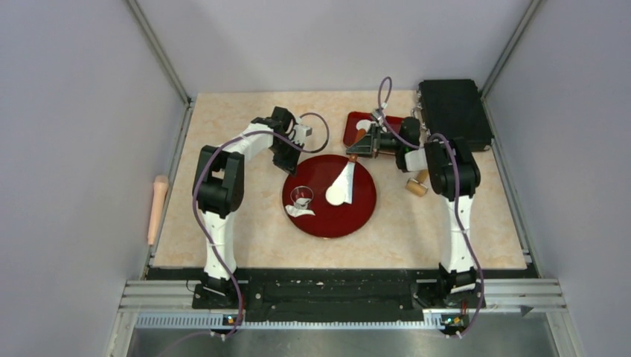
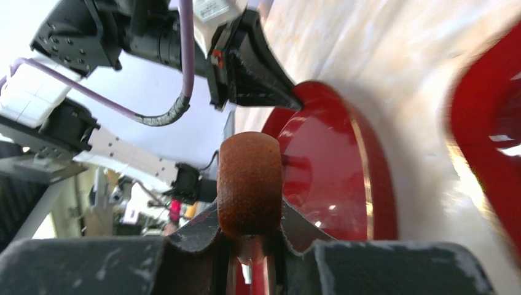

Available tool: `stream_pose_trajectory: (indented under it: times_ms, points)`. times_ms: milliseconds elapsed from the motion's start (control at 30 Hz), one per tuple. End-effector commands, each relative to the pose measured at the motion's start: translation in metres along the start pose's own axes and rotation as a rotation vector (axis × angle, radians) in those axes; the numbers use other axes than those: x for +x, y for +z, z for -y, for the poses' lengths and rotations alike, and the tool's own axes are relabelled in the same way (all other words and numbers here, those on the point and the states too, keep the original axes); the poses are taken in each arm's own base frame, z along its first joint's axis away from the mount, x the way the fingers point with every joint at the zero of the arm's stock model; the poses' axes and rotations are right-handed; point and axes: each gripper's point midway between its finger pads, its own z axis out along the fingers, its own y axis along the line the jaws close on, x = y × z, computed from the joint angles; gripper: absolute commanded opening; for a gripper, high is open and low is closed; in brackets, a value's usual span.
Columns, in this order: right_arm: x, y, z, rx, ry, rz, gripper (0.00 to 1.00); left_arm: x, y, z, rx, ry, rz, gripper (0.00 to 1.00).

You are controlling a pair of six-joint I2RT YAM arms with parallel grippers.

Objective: Roll out the dumpling wrappers from the dough

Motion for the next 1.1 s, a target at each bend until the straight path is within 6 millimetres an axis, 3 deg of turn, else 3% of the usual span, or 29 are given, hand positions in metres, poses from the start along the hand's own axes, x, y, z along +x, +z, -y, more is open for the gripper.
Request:
stream_pose_trajectory:
  times_ms: [0,133,233,300,433,600,833,900,1067]
  points:
    - [-0.069,-0.04,-0.04,0.087,-0.221,0.121,0.0,-0.017,-0.012,-0.006,-0.022,-0.027,0.088,0.09]
    - [-0.099,-0.074,-0.058,0.105,-0.257,0.202,0.0,-0.023,-0.024,-0.007,0.013,-0.05,0.127,0.17]
    - [-0.121,-0.104,-0.066,0.111,-0.263,0.281,0.0,-0.028,-0.034,-0.009,0.04,-0.067,0.156,0.32]
    - [-0.136,-0.124,-0.067,0.134,-0.272,0.336,0.0,-0.03,-0.04,-0.01,0.053,-0.074,0.175,0.43]
    - [-0.169,-0.172,-0.067,0.22,-0.299,0.466,0.0,-0.03,-0.049,-0.015,0.062,-0.084,0.195,0.56]
    - [-0.204,-0.221,-0.059,0.41,-0.354,0.591,0.0,-0.033,-0.062,-0.021,0.071,-0.087,0.229,0.62]
    - [-0.234,-0.259,-0.057,0.78,-0.554,0.653,0.0,-0.032,-0.075,-0.03,0.063,-0.093,0.254,0.63]
    - [-0.239,-0.262,-0.06,0.866,-0.621,0.647,0.0,-0.031,-0.078,-0.031,0.062,-0.096,0.262,0.63]
    - [-0.242,-0.245,-0.067,1.07,-0.795,0.578,0.0,-0.026,-0.081,-0.033,0.059,-0.102,0.273,0.64]
